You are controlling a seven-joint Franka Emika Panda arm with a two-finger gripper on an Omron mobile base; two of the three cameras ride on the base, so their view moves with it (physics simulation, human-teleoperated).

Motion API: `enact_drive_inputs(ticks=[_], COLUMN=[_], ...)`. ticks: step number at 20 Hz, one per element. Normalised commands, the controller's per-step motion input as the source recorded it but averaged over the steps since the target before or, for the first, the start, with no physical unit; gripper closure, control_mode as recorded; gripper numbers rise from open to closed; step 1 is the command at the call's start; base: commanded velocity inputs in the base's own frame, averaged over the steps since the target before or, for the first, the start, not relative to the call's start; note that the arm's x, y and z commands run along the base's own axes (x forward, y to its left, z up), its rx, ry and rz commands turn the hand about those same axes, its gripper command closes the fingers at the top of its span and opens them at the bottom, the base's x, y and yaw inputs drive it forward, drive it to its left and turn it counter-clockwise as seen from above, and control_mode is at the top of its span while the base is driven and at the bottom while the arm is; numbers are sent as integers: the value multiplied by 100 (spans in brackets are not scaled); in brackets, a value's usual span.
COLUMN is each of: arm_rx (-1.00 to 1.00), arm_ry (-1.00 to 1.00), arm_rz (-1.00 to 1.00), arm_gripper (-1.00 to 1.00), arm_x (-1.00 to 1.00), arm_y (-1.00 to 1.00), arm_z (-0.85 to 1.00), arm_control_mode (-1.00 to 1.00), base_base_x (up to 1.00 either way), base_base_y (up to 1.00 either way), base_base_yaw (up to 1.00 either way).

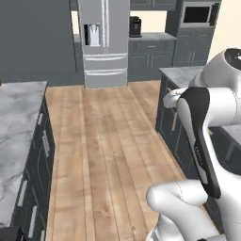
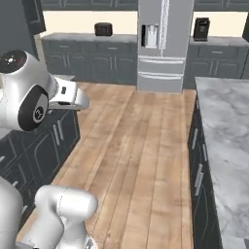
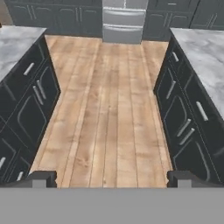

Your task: Pick up the sponge and bar soap from the sink, and place them back in the cabinet, and close the cabinet door.

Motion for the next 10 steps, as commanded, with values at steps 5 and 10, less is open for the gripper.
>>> enact_drive_inputs(ticks=[5, 10], arm_rx=[0, 0], arm_ry=[0, 0], arm_rz=[0, 0], arm_gripper=[-100, -100], arm_x=[0, 0], arm_y=[0, 0], arm_z=[0, 0], arm_control_mode=[100, 100], base_base_x=[-36, -34], base_base_y=[0, 0], base_base_yaw=[-49, -52])
